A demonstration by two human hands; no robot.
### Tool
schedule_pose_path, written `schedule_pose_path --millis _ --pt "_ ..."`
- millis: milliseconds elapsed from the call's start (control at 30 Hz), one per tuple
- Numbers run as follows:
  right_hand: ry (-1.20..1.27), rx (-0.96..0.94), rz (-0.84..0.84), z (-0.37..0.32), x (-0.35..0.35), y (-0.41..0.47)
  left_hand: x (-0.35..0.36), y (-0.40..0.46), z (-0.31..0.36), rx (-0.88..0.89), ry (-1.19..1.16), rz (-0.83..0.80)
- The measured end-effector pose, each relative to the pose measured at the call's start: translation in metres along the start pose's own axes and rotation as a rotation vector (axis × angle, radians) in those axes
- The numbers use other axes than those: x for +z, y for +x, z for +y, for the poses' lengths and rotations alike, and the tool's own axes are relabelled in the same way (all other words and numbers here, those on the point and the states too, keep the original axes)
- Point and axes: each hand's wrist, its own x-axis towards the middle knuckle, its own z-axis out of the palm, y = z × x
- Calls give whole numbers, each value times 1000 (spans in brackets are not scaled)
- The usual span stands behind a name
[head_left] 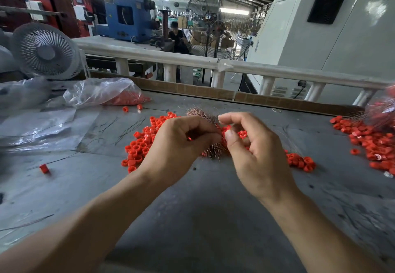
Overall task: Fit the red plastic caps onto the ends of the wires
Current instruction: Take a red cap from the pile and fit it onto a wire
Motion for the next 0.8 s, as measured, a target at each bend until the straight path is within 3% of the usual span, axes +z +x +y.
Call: schedule_pose_path --millis 167,467,633,800 --pt "33 51 -70 6 4 -1 -3 3 -2 -49 -240 -6" --pt "124 184 -10 9 3 -1 -7 5 -5 -138 -275 115" --pt "199 307 85 10 -1 -1 -21 10 -16 -201 74 217" --pt "374 432 115 9 0 -1 -25 9 -23 -307 592 28"
